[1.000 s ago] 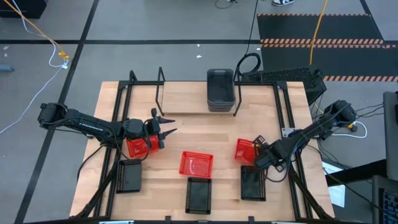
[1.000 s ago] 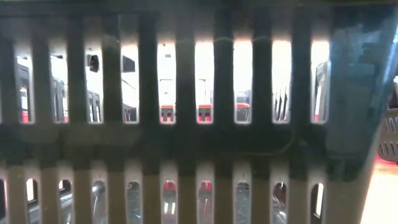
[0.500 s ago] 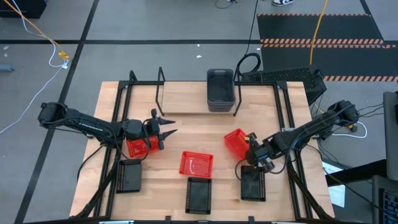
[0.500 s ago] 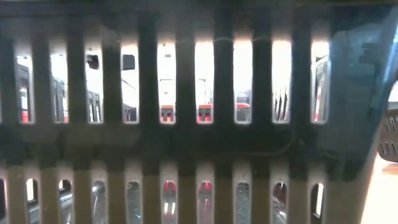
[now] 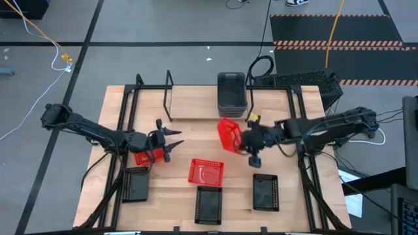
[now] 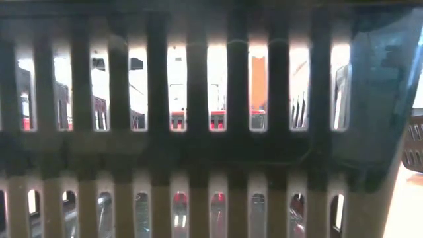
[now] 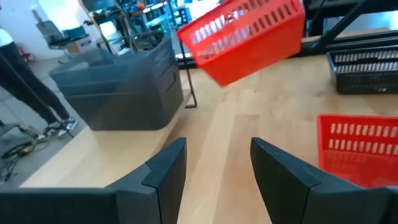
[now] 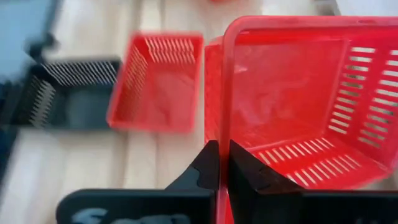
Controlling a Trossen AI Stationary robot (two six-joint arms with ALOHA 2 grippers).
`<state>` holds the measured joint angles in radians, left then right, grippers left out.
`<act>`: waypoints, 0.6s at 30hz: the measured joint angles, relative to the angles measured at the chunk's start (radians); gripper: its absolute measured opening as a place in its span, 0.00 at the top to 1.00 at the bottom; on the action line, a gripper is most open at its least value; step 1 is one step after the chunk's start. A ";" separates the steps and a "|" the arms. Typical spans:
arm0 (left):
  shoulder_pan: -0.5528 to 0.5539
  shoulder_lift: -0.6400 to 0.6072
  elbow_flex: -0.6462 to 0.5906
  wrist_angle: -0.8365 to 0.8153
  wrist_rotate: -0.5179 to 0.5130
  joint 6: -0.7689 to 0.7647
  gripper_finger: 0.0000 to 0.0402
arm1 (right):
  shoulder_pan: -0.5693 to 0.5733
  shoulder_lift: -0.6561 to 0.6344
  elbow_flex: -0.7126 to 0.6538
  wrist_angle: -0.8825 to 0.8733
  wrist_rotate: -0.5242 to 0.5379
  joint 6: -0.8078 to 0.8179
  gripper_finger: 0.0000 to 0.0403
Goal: Stack baskets on shelf by color
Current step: Put the right red bin on the shelf
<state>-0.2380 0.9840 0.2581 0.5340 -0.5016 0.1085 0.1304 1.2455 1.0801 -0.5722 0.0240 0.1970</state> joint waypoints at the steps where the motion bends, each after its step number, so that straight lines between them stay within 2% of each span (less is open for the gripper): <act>1: -0.007 -0.015 0.000 -0.008 -0.001 0.003 0.55 | -0.014 0.009 0.000 0.040 -0.027 -0.002 0.99; 6: -0.038 -0.091 0.000 -0.098 -0.043 -0.002 0.55 | -0.048 0.117 0.018 0.220 -0.158 0.003 0.99; 11: -0.053 -0.142 0.000 -0.191 -0.098 -0.055 0.55 | -0.052 0.286 0.170 0.178 -0.235 -0.047 0.99; 13: -0.054 -0.146 0.000 -0.214 -0.104 -0.112 0.55 | -0.053 0.345 0.268 0.122 -0.222 -0.107 0.98; 18: -0.051 -0.125 0.000 -0.262 -0.112 -0.285 0.55 | -0.109 0.482 0.510 -0.047 -0.039 -0.255 0.98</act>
<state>-0.2886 0.8592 0.2577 0.2715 -0.6132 -0.1768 0.0217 1.7280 1.5906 -0.6194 -0.0148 -0.0581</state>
